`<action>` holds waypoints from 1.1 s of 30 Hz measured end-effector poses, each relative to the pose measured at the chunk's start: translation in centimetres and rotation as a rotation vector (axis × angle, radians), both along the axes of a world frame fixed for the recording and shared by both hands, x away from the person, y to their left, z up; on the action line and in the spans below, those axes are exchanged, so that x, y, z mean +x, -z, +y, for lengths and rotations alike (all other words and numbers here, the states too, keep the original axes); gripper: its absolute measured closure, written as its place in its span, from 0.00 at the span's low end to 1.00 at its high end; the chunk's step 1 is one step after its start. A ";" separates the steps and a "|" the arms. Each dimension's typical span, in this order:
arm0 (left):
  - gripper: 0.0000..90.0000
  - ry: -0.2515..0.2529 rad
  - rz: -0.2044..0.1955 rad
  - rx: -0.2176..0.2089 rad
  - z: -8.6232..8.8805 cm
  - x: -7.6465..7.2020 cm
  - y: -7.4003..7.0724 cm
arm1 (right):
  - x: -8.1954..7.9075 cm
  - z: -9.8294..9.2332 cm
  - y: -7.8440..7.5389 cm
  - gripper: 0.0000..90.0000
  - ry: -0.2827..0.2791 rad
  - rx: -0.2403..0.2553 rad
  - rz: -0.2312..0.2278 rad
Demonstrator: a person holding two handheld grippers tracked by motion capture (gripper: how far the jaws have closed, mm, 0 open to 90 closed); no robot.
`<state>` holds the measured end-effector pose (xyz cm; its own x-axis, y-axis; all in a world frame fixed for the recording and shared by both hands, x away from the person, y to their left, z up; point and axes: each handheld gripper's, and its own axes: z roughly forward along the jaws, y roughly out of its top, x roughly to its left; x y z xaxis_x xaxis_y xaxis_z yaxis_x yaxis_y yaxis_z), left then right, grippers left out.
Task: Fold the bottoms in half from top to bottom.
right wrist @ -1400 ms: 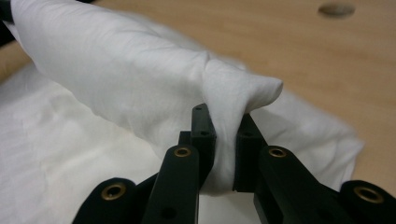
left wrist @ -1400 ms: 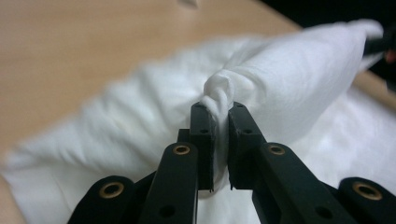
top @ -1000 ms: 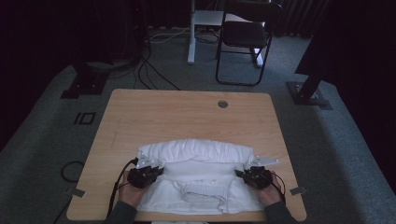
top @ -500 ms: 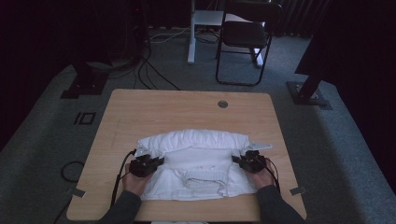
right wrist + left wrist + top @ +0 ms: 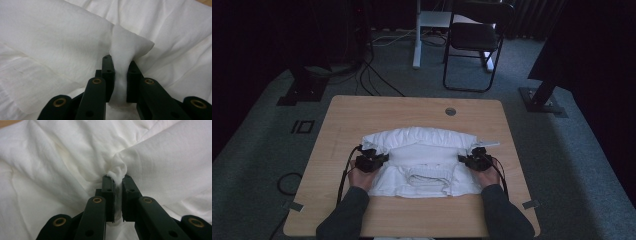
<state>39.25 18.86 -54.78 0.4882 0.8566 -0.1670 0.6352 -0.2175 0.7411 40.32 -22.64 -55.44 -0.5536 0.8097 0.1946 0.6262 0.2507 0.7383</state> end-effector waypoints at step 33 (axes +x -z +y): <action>0.95 0.112 -0.262 -0.346 4.2 -5.5 -9.6 | -6.0 -2.7 -9.1 0.91 0.020 0.119 -0.320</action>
